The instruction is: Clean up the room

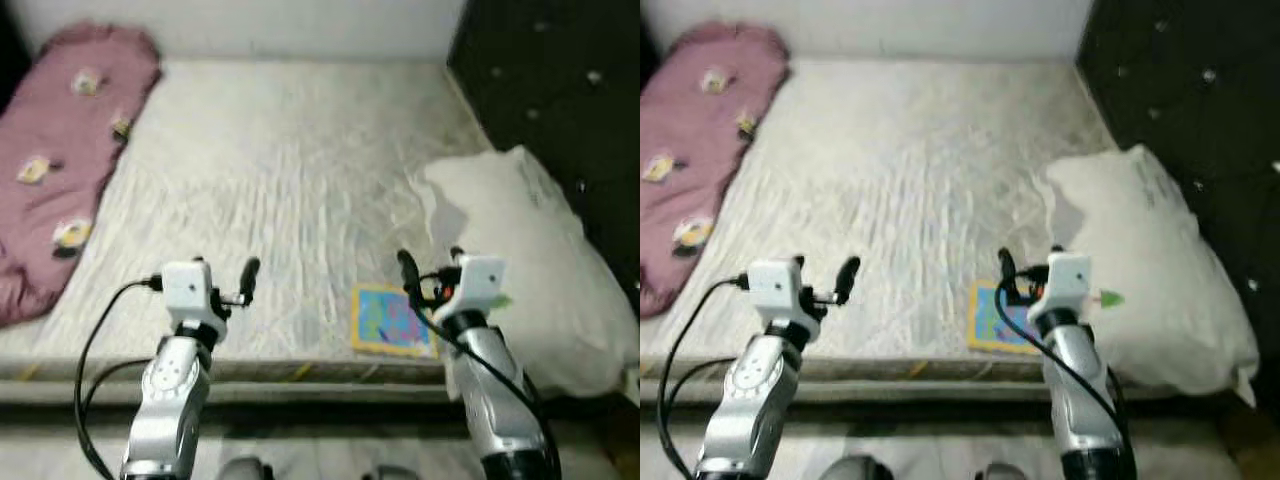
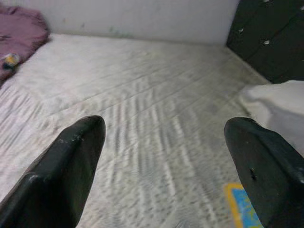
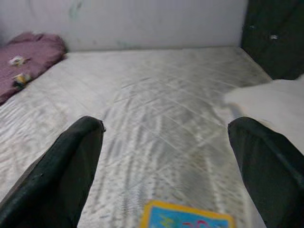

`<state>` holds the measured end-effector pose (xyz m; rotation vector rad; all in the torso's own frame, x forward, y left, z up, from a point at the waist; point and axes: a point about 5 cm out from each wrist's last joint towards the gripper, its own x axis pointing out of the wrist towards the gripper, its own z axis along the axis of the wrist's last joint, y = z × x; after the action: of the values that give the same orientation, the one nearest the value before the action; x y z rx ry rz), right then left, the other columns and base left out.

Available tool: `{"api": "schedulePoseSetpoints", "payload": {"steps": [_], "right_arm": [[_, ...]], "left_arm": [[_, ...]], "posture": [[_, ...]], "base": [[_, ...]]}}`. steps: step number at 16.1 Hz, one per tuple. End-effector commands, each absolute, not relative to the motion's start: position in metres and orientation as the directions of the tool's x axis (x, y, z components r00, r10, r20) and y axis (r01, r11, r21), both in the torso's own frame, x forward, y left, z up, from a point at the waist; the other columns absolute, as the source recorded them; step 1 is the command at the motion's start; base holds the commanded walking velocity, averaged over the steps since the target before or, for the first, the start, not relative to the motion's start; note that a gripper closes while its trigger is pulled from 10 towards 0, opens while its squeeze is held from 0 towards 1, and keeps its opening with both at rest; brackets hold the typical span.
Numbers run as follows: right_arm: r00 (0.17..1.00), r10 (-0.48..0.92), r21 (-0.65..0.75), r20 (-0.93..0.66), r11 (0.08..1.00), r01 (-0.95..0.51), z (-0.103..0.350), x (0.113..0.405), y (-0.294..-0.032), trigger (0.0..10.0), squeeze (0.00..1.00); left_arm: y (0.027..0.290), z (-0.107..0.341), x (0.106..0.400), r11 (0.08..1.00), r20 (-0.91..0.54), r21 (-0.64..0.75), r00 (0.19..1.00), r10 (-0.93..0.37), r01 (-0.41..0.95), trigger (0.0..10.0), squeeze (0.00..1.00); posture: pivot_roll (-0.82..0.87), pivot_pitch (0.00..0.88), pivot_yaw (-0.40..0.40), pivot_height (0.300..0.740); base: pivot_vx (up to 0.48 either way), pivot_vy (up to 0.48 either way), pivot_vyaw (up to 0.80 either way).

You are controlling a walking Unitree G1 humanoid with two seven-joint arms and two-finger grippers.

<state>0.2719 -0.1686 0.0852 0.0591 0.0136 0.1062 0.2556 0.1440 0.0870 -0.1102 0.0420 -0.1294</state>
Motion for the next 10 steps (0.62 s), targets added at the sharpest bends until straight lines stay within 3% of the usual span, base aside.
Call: {"api": "schedulePoseSetpoints", "payload": {"steps": [1,3,8,10], "right_arm": [[0.997,0.078,0.048,-0.021,0.996,-0.077,0.0840,0.2683,-0.1788,10.0,0.00],[0.996,0.080,0.048,-0.025,0.996,-0.079,0.0835,0.2686,-0.1783,10.0,0.00],[0.996,0.084,0.044,-0.024,0.996,-0.083,0.0845,0.2700,-0.1782,10.0,0.00],[0.996,0.085,0.042,-0.025,0.996,-0.084,0.0849,0.2708,-0.1786,10.0,0.00]], "left_arm": [[0.1363,0.0857,0.2546,0.983,-0.042,-0.113,0.988,-0.151,0.146,10.0,0.00],[0.1383,0.0845,0.2545,0.984,-0.052,-0.117,0.988,-0.143,0.136,10.0,0.00],[0.1396,0.0849,0.2547,0.984,-0.056,-0.122,0.989,-0.137,0.129,10.0,0.00],[0.1406,0.0864,0.2560,0.985,-0.053,-0.120,0.990,-0.132,0.125,10.0,0.00]], "posture": [[-0.03,0.049,0.006,0.740],[-0.03,0.055,0.003,0.740],[-0.03,0.069,0.002,0.740],[-0.03,0.072,0.001,0.740]], "base": [[0.000,0.000,0.00],[0.000,0.163,0.00],[0.000,0.480,0.00],[0.000,0.480,-0.55]]}}
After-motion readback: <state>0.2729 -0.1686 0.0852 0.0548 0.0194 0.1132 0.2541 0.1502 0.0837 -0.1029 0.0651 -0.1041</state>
